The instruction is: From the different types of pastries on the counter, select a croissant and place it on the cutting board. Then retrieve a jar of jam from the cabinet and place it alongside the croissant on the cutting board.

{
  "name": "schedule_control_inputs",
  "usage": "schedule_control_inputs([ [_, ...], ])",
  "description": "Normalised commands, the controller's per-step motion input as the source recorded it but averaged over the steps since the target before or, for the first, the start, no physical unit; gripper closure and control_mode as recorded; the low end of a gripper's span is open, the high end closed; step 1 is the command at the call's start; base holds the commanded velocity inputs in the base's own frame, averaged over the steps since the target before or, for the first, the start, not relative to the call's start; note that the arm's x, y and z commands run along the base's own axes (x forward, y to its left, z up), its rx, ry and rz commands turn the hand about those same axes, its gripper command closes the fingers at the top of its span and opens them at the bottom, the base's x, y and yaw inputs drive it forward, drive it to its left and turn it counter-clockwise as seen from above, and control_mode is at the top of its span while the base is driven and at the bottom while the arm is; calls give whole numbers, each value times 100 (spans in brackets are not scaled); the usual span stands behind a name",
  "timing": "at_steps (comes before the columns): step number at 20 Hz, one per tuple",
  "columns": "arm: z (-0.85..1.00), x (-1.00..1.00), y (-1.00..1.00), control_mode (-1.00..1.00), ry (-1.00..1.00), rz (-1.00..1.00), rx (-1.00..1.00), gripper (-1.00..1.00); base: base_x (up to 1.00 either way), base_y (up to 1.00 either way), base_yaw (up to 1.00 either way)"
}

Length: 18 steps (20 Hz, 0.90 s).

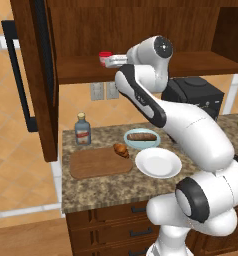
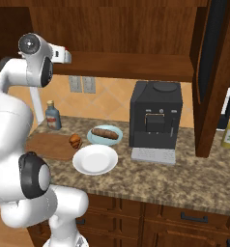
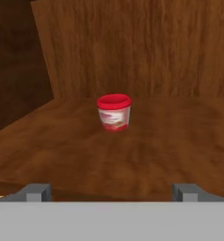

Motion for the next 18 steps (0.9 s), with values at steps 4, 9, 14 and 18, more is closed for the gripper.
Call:
schedule_control_inputs([
  [4, -16, 67, 5, -100, 0, -2, 0, -100, 0, 0, 0],
  [9, -13, 58, 9, -100, 0, -3, 0, -100, 0, 0, 0],
  [14, -8, 48, 20, -100, 0, -2, 0, -100, 0, 0, 0],
  [18, -3, 50, 28, -100, 0, -2, 0, -100, 0, 0, 0],
])
